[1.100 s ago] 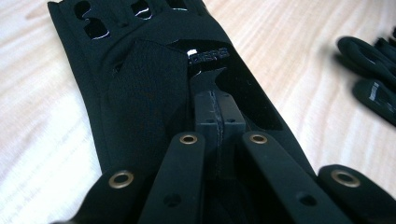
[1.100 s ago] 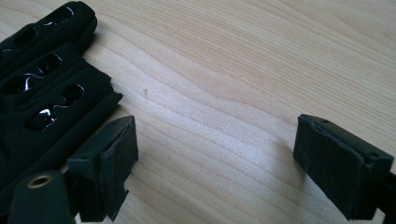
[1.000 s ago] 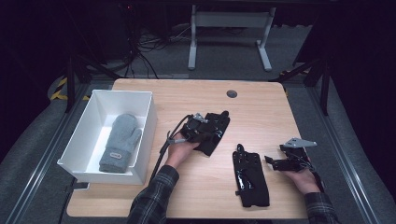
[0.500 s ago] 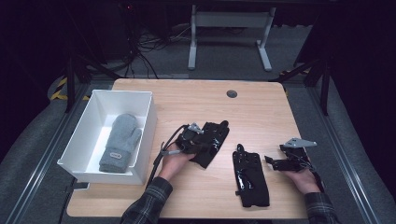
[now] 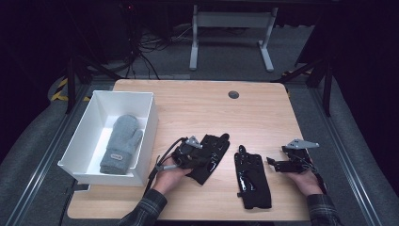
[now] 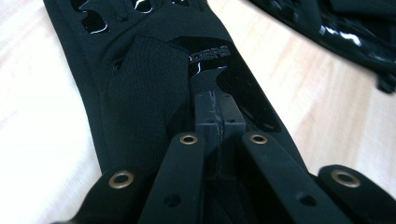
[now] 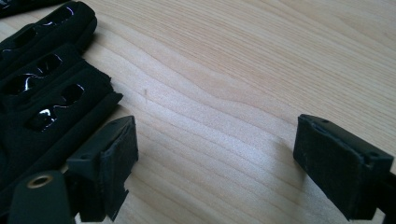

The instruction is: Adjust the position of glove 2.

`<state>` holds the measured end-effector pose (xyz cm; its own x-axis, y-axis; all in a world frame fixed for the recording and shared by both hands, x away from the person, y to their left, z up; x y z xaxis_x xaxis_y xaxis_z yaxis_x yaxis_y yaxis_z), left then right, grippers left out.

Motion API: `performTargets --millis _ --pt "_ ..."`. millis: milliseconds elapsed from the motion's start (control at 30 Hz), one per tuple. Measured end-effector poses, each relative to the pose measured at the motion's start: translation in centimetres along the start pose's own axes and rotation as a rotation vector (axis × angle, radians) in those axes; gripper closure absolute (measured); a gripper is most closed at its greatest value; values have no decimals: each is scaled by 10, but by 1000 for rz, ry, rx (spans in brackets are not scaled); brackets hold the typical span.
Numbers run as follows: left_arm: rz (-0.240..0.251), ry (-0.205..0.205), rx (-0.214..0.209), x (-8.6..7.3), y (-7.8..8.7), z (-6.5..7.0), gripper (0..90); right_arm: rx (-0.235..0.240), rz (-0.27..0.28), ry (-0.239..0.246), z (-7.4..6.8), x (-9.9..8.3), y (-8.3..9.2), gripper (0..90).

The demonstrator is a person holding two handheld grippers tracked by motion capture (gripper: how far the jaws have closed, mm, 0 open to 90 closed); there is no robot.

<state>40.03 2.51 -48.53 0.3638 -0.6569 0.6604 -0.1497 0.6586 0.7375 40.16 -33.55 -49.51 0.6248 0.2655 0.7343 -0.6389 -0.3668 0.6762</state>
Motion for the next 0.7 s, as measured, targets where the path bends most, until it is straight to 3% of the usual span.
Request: performTargets --millis 167,367,567,700 --pt "-14 -25 -7 -8 5 14 900 -1 0 -1 0 0 0 143" --pt "-6 -28 -23 -19 10 30 900 -1 0 -1 0 0 0 143" --pt "34 -28 -28 -18 14 32 847 -3 0 -2 0 0 0 143" --pt "80 -27 16 -12 25 29 848 -3 0 -2 0 0 0 143"
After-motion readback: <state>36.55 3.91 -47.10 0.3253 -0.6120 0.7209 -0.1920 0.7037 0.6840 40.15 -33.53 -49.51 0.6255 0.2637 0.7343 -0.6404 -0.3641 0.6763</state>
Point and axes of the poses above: each handheld gripper's, and its own axes: y roughly backward along the jaws, x roughly out of its top, z roughly to its right, the point moved 4 cm from there along -y, roughly forward along the jaws, and after that the axes turned 7 degrees about -y, right-handed, at the moved point
